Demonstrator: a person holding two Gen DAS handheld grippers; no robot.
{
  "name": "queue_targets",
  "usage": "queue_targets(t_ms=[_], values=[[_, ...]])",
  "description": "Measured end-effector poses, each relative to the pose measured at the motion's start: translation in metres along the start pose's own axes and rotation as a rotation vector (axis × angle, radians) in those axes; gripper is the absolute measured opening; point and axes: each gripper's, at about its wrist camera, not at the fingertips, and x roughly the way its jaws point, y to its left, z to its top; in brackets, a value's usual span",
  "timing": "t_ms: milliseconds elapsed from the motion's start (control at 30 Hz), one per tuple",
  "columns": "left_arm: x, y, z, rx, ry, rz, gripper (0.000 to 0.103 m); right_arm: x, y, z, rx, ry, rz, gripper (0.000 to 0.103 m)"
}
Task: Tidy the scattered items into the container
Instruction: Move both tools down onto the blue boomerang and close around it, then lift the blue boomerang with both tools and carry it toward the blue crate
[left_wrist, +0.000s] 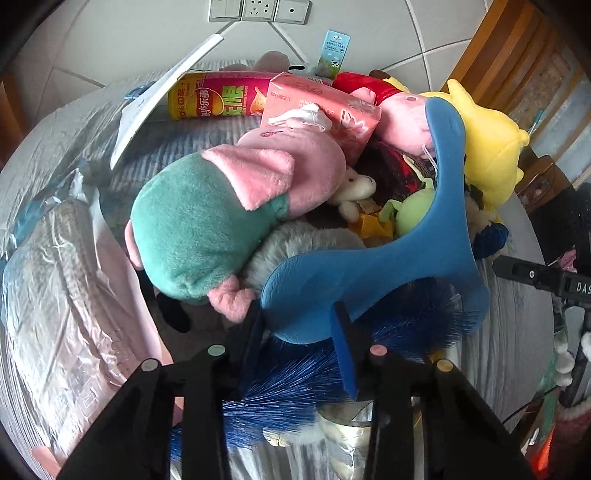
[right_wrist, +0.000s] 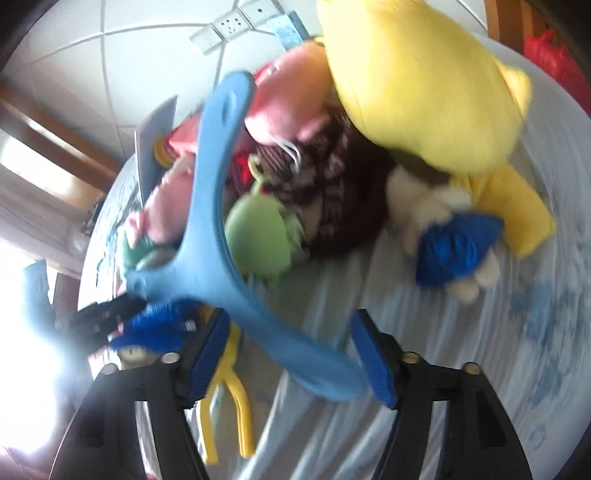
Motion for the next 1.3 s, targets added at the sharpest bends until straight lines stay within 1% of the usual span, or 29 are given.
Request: queue_targets(t_ms=[233,267,333,367,400,433,467,500,533,600,633,667,700,733,767,833,867,967,1067,1167,1200,1233,1300], values=[[0.008,-0.001,0.002,0.006,0.007,0.000,0.037,0.024,0.022,0.044,-0.010,-0.012,0.066,0.070],[0.009,0.000,0.003,0.004,0.007,-0.001,0.037,0.025,0.023,0.045,-0.014,-0.010,0.069,0.070],[0.012,0.000,0.004,0.006,0.006,0.003,0.038,0.040,0.029,0.052,-0.029,0.019,0.077,0.070],[0.013,-0.001,0.005,0.010,0.005,0.009,0.045,0.048,0.030,0.054,-0.030,0.038,0.075,0.070],[0.015,-0.001,0.006,0.008,0.009,0.018,0.056,0.052,0.028,0.055,-0.031,0.047,0.069,0.070],[0.017,-0.001,0.008,0.006,0.013,0.027,0.062,0.056,0.027,0.055,-0.029,0.055,0.064,0.070],[0.020,0.000,0.009,0.002,0.016,0.027,0.070,0.058,0.024,0.052,-0.019,0.055,0.076,0.070],[0.022,0.000,0.010,-0.003,0.019,0.026,0.072,0.057,0.021,0.050,-0.012,0.059,0.074,0.071],[0.023,0.000,0.010,-0.007,0.020,0.018,0.072,0.056,0.018,0.048,-0.004,0.063,0.073,0.073],[0.023,-0.001,0.011,-0.007,0.020,0.005,0.072,0.053,0.013,0.043,0.003,0.070,0.070,0.073],[0.022,-0.004,0.011,-0.001,0.019,0.001,0.072,0.051,0.010,0.039,0.004,0.072,0.068,0.069],[0.021,-0.006,0.011,0.005,0.018,-0.004,0.066,0.049,0.008,0.035,0.005,0.073,0.078,0.062],[0.021,-0.008,0.011,0.011,0.017,-0.008,0.050,0.048,0.006,0.034,0.010,0.076,0.100,0.051],[0.020,-0.011,0.011,0.019,0.016,-0.010,0.045,0.047,0.005,0.032,0.014,0.080,0.121,0.046],[0.018,-0.015,0.011,0.033,0.007,0.011,0.044,0.049,0.007,0.033,0.008,0.082,0.119,0.045],[0.013,-0.020,0.011,0.054,-0.006,0.035,0.038,0.051,0.011,0.035,-0.004,0.086,0.115,0.044],[0.007,-0.021,0.011,0.054,-0.019,0.028,0.035,0.052,0.012,0.036,-0.010,0.089,0.113,0.044],[-0.016,-0.021,0.009,0.070,-0.070,0.018,0.034,0.051,0.020,0.034,-0.040,0.091,0.145,0.044],[-0.007,-0.013,0.009,0.038,-0.047,0.011,0.034,0.072,0.030,0.033,-0.046,0.115,0.141,0.044],[0.003,-0.005,0.009,0.004,-0.022,0.004,0.034,0.077,0.028,0.036,-0.032,0.116,0.164,0.045],[0.005,-0.001,0.011,-0.022,-0.017,-0.020,0.034,0.077,0.027,0.037,-0.029,0.116,0.168,0.045],[0.008,0.002,0.012,-0.035,-0.009,-0.033,0.035,0.078,0.027,0.038,-0.026,0.116,0.173,0.045],[0.014,0.006,0.014,-0.059,0.007,-0.057,0.044,0.081,0.020,0.038,0.003,0.120,0.203,0.048]])
